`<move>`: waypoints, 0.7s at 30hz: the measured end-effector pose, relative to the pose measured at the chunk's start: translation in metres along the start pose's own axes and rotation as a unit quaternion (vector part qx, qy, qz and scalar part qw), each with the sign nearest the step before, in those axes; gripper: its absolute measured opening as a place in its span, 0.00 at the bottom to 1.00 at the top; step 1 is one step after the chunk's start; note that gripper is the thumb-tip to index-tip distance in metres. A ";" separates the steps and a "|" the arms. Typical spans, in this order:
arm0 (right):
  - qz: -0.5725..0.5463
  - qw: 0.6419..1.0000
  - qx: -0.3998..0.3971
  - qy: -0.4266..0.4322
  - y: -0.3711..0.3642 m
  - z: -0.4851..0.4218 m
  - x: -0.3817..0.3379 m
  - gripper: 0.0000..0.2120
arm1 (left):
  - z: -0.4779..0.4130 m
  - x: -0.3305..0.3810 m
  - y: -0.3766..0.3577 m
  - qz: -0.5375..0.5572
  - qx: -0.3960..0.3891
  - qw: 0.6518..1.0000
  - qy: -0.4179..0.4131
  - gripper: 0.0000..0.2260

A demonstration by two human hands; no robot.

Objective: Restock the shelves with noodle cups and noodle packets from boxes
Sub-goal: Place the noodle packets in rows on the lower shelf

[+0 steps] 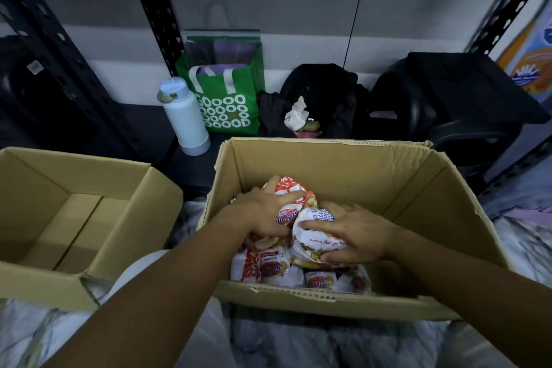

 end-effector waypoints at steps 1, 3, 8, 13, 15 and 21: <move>0.002 1.000 0.006 0.002 -0.003 -0.001 0.002 0.37 | -0.004 -0.002 -0.001 0.008 0.010 1.000 -0.007 0.40; 0.008 1.000 0.024 -0.003 -0.009 -0.004 0.005 0.39 | -0.011 -0.004 -0.004 0.010 0.023 1.000 -0.009 0.39; 0.038 0.996 0.081 -0.015 -0.011 -0.010 0.005 0.37 | -0.024 0.000 -0.004 -0.046 0.074 0.996 0.003 0.35; 0.067 0.993 0.098 -0.012 -0.007 -0.013 -0.004 0.32 | -0.028 0.002 -0.008 -0.076 0.095 0.993 0.011 0.34; 0.064 0.995 0.079 -0.022 -0.004 -0.014 -0.004 0.32 | -0.029 0.004 -0.009 -0.082 0.093 0.992 0.016 0.34; 0.048 0.997 0.019 -0.054 0.017 -0.009 -0.015 0.33 | -0.016 0.014 0.002 -0.069 0.098 0.992 0.022 0.33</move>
Point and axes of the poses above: each hand's wrist, its own z-axis away from the middle knuckle, its own y-axis out of the back of the hand, x = y × z, the point moved 4 cm from there along -z, towards the middle knuckle
